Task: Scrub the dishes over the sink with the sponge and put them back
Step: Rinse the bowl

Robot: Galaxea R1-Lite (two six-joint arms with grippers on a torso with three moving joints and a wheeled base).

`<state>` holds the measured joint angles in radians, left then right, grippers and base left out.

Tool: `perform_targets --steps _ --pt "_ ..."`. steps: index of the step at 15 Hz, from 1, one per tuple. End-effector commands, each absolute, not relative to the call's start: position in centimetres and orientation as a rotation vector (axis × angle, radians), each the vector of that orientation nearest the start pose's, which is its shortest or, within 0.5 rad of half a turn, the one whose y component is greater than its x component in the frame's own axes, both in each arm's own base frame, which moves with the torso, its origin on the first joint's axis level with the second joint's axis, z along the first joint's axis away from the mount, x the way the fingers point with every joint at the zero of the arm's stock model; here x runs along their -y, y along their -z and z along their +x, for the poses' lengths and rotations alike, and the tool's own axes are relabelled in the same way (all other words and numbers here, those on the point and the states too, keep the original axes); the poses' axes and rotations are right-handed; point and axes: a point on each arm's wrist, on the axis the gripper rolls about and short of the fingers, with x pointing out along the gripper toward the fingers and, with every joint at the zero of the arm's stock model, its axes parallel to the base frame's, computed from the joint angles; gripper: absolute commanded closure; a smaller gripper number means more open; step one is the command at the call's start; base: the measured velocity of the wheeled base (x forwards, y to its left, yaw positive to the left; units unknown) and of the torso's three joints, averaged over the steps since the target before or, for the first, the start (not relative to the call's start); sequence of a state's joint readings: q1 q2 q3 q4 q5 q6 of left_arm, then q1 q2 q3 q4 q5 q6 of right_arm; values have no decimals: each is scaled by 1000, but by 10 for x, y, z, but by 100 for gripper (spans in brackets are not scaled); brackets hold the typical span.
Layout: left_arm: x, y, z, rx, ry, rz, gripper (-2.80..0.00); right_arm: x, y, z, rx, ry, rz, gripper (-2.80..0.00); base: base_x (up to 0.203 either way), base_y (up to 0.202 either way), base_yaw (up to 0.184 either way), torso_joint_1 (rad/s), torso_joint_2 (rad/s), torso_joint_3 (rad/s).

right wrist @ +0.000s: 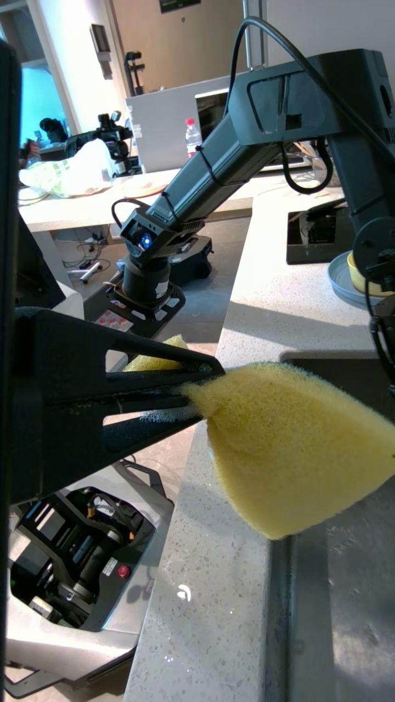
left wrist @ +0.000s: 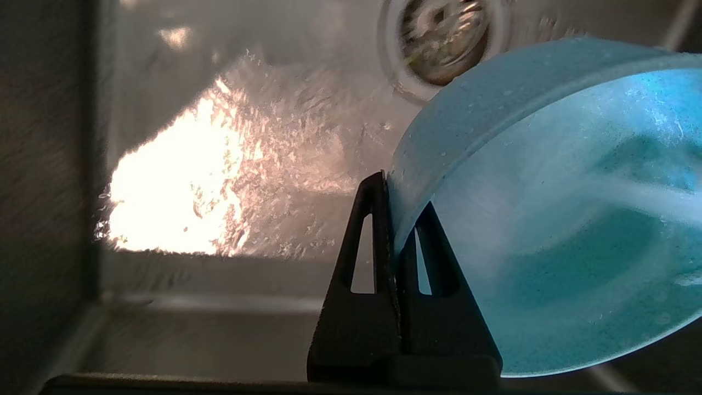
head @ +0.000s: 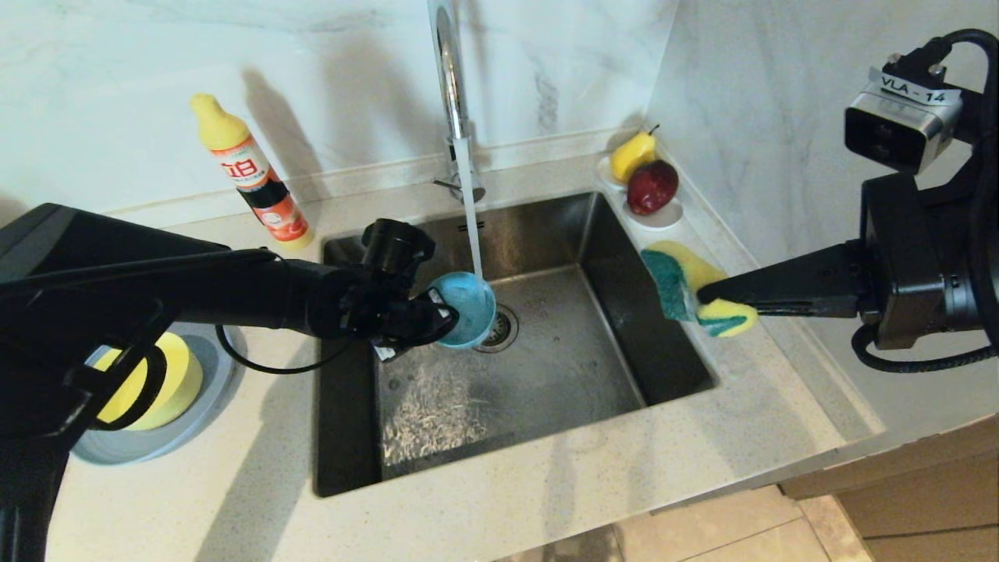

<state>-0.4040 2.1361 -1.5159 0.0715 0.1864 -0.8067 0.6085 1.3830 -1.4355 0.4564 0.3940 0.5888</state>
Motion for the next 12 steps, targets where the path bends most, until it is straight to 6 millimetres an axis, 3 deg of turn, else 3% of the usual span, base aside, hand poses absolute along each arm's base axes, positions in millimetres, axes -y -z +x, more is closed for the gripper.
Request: perform_targets --steps 1,7,12 --pt "159 -151 384 -707 -77 -569 0 -125 -339 164 -701 -835 488 0 0 0 0 0 0 0" --pt "155 -161 377 -694 -73 -575 0 -123 -341 161 -694 -839 491 0 0 0 0 0 0 0" --pt "157 -172 384 -650 -53 -603 0 -122 -338 160 -704 -837 490 0 0 0 0 0 0 0"
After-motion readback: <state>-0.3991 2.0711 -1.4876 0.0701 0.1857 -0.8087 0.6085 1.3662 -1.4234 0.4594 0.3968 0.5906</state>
